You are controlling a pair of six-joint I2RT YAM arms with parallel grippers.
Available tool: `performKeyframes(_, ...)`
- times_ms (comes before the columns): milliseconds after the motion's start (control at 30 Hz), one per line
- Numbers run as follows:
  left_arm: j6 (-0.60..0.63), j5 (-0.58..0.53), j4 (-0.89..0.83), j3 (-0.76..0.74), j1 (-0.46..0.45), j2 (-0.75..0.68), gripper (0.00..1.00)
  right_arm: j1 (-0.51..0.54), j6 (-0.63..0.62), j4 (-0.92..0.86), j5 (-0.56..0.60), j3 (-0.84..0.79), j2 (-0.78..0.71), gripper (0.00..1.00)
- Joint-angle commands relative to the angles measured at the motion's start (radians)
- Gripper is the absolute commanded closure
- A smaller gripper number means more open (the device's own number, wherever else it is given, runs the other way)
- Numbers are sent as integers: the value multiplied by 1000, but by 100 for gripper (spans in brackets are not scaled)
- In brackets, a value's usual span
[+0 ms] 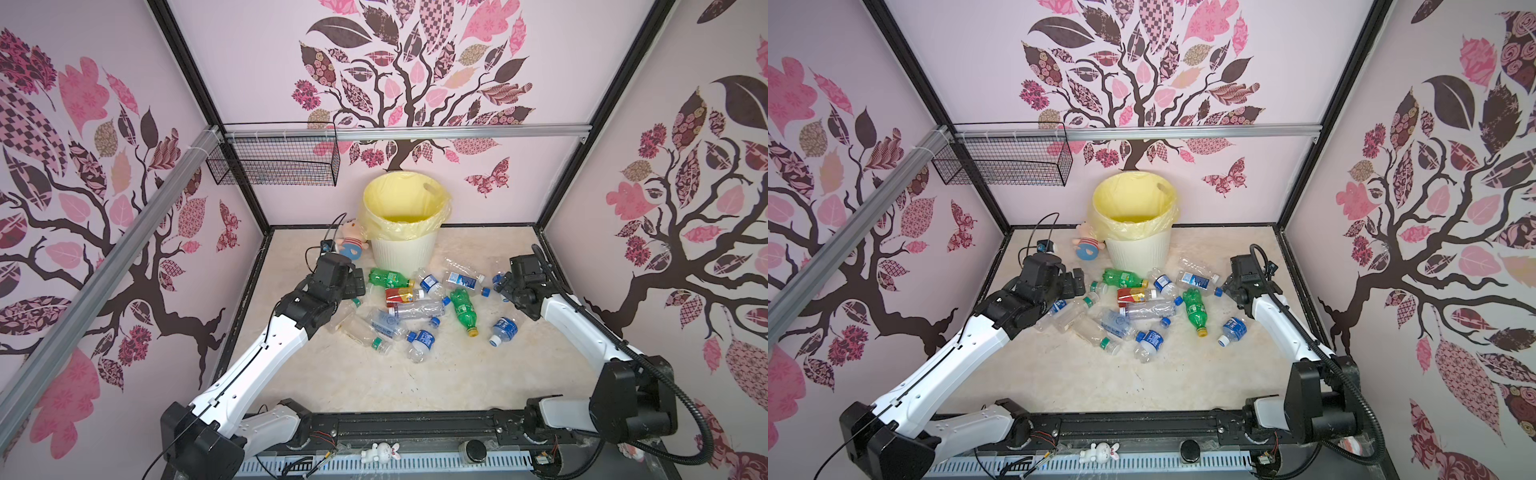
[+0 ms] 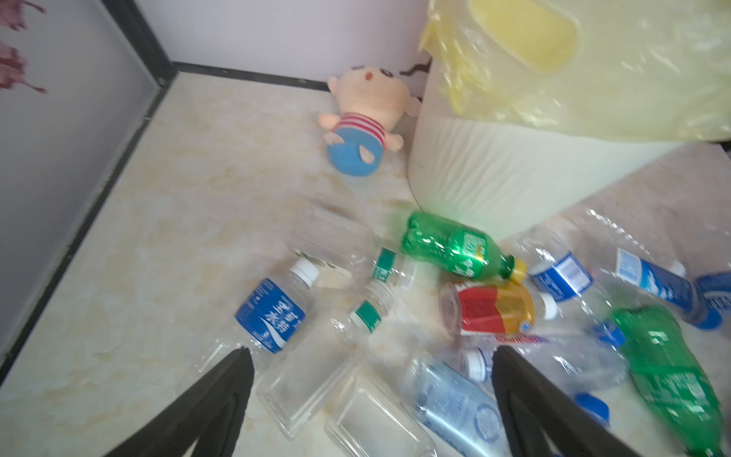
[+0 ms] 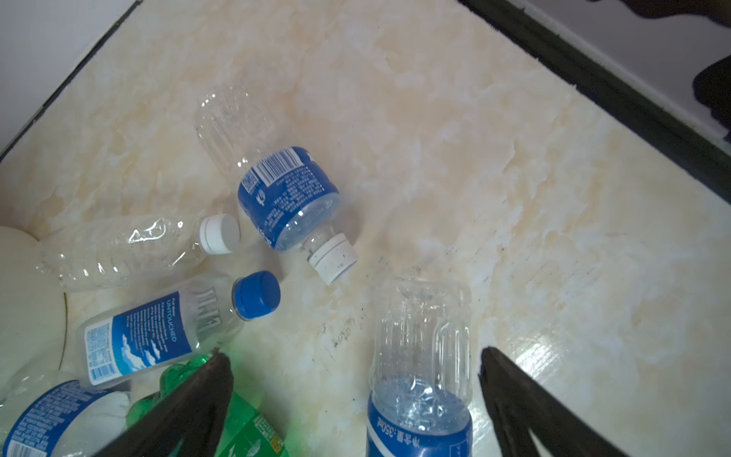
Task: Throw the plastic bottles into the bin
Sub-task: 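Reach right gripper down to clear blue-labelled bottle while left arm extends toward pile, then close right gripper on the clear blue-labelled bottle and lift it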
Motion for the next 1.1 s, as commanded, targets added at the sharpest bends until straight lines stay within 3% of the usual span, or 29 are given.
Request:
performKeyframes(0, -27, 71, -82, 54, -67, 17, 3, 4, 65, -46, -75, -66, -57, 1)
performKeyframes(267, -99, 153, -80, 63, -184, 59, 3, 5, 8, -69, -124, -96, -24, 0)
performKeyframes(767, -154, 137, -144, 190, -312, 184, 3, 3, -74, 2, -129, -175, 4, 1)
performKeyframes(1067, -105, 98, -82, 204, -323, 182, 3, -17, -123, 60, -161, -188, 36, 14)
